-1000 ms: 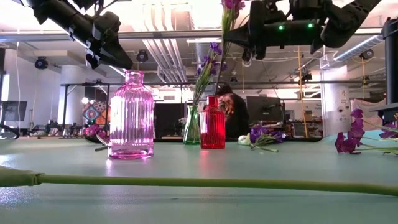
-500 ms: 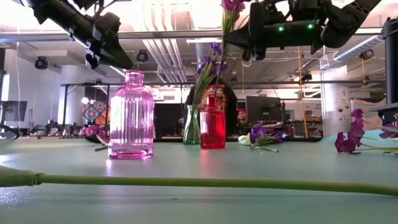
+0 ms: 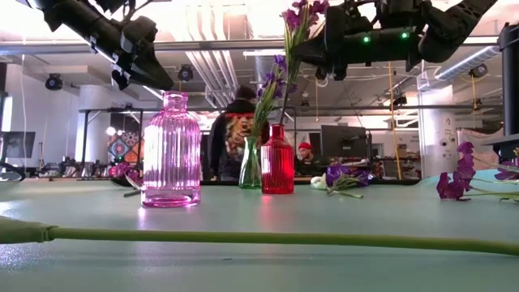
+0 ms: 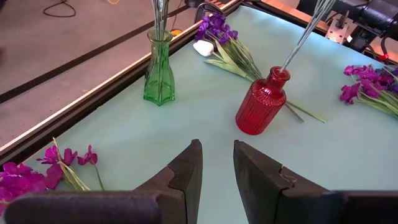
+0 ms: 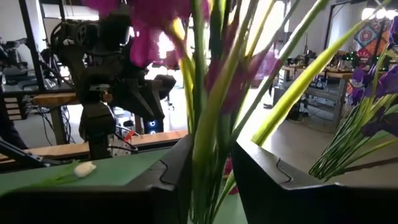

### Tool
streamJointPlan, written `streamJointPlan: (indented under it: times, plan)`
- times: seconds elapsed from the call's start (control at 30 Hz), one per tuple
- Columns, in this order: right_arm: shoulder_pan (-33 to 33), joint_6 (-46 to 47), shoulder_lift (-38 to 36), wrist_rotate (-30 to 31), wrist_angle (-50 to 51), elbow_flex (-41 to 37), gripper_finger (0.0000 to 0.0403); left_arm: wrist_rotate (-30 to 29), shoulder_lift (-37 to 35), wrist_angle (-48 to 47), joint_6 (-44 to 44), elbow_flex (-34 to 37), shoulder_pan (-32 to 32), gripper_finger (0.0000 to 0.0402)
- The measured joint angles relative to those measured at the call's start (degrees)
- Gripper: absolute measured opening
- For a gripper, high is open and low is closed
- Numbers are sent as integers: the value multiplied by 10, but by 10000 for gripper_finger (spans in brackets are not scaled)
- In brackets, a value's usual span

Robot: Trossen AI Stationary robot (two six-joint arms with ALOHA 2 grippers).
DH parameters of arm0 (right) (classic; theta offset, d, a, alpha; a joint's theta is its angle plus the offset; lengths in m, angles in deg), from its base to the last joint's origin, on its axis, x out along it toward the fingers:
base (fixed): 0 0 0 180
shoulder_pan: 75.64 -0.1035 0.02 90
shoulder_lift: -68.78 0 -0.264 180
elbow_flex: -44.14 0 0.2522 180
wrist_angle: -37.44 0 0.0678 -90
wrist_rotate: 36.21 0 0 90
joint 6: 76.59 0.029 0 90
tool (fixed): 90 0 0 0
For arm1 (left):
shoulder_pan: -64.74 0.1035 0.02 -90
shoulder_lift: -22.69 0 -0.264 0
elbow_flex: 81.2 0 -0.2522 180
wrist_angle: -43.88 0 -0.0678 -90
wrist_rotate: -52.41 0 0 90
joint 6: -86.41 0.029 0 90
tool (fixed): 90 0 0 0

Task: Sort flowers into vase by color
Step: Put the right pink flower into the red vase

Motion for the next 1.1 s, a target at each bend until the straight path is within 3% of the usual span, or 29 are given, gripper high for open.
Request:
streamJointPlan:
  times: [1.1]
  plan:
    - [0, 23, -26, 21, 104, 0, 226, -1, 0, 0, 5, 0, 0, 79]
